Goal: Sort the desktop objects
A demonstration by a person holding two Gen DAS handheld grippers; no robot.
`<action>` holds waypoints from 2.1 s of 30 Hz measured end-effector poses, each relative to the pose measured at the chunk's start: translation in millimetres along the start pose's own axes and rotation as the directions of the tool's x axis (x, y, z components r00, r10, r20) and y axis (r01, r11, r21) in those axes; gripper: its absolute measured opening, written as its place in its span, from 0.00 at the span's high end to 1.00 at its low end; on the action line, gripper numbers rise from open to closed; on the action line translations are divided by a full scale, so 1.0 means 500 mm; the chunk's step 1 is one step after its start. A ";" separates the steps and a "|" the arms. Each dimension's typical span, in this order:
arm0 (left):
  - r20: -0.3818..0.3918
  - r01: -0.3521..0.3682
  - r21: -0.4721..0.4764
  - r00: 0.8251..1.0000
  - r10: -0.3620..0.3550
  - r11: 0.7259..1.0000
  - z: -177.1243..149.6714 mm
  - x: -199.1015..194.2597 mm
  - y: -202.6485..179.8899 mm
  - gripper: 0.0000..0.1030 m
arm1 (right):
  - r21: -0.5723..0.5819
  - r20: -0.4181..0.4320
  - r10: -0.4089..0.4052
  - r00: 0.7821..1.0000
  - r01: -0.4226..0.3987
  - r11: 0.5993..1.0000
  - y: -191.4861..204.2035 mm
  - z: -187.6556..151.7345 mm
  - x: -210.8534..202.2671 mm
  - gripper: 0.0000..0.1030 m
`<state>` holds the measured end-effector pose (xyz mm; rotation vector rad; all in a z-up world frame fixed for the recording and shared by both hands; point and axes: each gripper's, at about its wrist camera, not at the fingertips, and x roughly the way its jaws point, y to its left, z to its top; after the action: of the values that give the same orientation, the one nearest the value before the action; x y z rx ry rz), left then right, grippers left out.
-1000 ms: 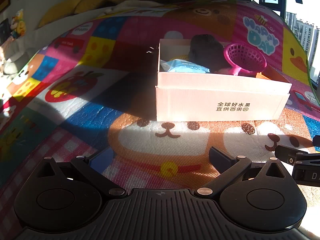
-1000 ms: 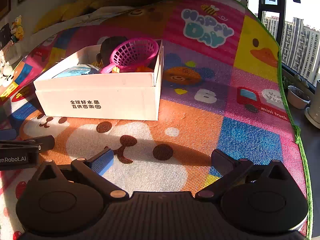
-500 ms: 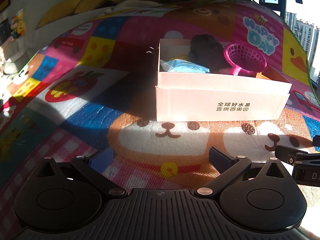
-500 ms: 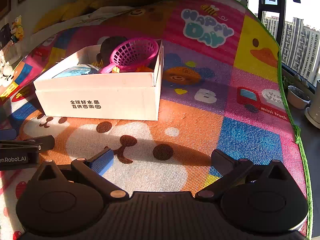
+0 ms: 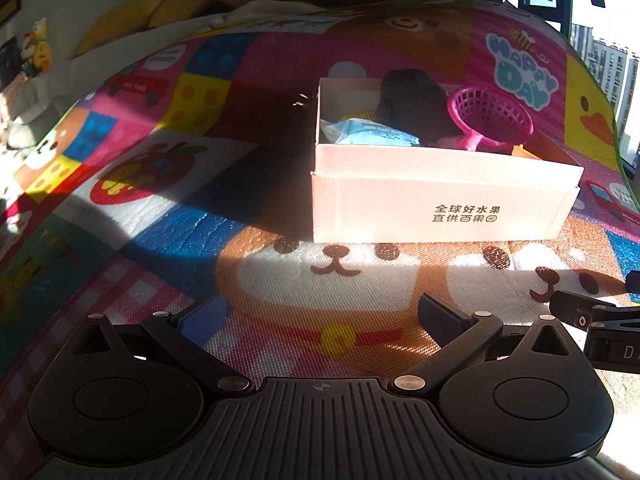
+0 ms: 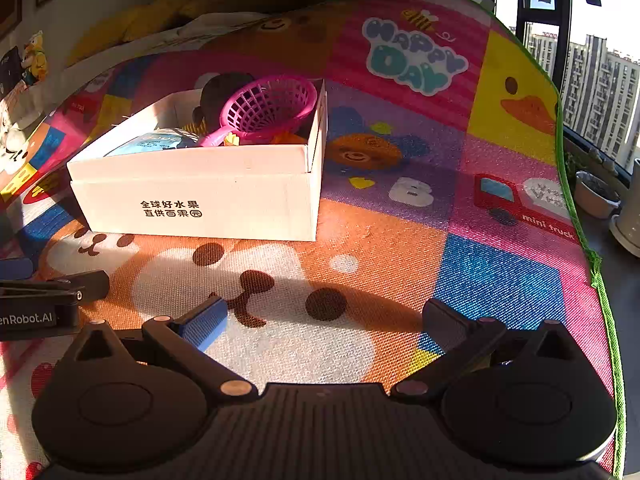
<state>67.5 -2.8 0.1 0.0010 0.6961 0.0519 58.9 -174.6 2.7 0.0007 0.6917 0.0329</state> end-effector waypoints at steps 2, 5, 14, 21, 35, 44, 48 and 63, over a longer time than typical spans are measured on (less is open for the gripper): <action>0.000 0.000 0.000 1.000 0.000 1.000 0.000 0.000 0.001 0.00 | 0.000 0.000 0.000 1.000 0.000 1.000 0.000 0.000 0.000 0.00; 0.000 0.000 0.000 1.000 0.000 1.000 0.000 0.000 0.000 0.00 | 0.000 0.000 0.000 1.000 0.000 1.000 0.000 0.000 0.000 0.00; 0.000 0.000 0.000 1.000 0.000 1.000 0.000 0.000 0.000 0.00 | 0.000 0.000 0.000 1.000 0.000 1.000 -0.001 0.000 0.000 0.00; 0.000 0.000 0.000 1.000 0.000 1.000 0.000 0.000 0.000 0.00 | 0.000 0.000 0.000 1.000 0.000 1.000 -0.001 0.001 -0.001 0.00; -0.001 -0.001 0.003 1.000 0.001 1.000 -0.001 0.000 -0.002 0.00 | 0.000 0.000 0.000 1.000 0.000 1.000 -0.001 0.000 -0.001 0.00; -0.007 0.018 0.012 1.000 -0.018 1.000 0.001 -0.001 0.002 0.00 | 0.000 0.000 0.000 1.000 0.000 1.000 -0.002 0.000 0.000 0.00; -0.060 0.045 0.009 0.997 -0.044 0.999 0.013 0.000 0.008 0.00 | 0.000 0.000 0.000 1.000 0.000 1.000 -0.002 0.000 0.000 0.00; -0.035 0.043 0.004 0.998 -0.043 0.999 -0.002 -0.013 0.005 0.00 | 0.000 0.000 0.000 1.000 0.000 1.000 -0.002 0.000 -0.001 0.00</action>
<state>61.9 -0.7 3.3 -0.0106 0.7312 0.0094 58.5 -175.4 2.8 0.0008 0.6919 0.0328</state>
